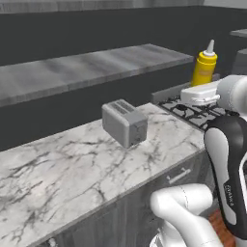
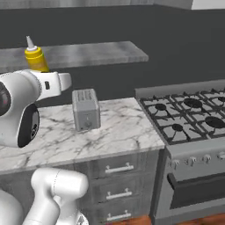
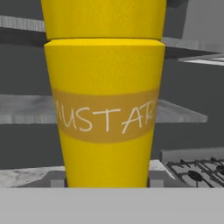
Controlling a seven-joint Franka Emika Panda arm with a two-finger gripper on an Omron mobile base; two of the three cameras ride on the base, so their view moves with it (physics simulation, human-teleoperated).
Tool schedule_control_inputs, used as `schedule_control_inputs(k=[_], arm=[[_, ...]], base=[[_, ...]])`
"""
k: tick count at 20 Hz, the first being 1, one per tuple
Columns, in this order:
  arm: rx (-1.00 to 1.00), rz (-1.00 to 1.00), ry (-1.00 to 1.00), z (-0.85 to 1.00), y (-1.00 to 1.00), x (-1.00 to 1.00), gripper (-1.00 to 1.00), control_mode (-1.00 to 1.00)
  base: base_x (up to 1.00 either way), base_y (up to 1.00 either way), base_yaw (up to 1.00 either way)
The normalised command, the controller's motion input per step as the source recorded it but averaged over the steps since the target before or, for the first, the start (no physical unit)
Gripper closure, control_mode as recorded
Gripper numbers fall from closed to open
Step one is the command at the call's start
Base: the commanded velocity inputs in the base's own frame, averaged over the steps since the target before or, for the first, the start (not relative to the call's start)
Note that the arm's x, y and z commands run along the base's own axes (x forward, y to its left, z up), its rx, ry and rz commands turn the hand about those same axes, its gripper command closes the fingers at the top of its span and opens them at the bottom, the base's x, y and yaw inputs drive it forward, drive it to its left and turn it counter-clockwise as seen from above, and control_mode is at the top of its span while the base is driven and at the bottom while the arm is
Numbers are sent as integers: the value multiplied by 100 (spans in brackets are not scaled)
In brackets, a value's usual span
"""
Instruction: Move the shaker and mustard from the cabinet to the dining counter.
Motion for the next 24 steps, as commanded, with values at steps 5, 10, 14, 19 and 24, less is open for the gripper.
schedule_control_inputs(k=[5,10,14,19,24], arm=[[0,0,0,0,0,0,100,100],[0,0,0,0,0,0,100,100],[0,0,0,0,0,0,100,100],[0,0,0,0,0,0,100,100],[0,0,0,0,0,0,100,100]], base=[[-36,0,-77],[-16,-1,-76],[0,-21,-72],[0,-48,-59],[-2,-50,-26]])
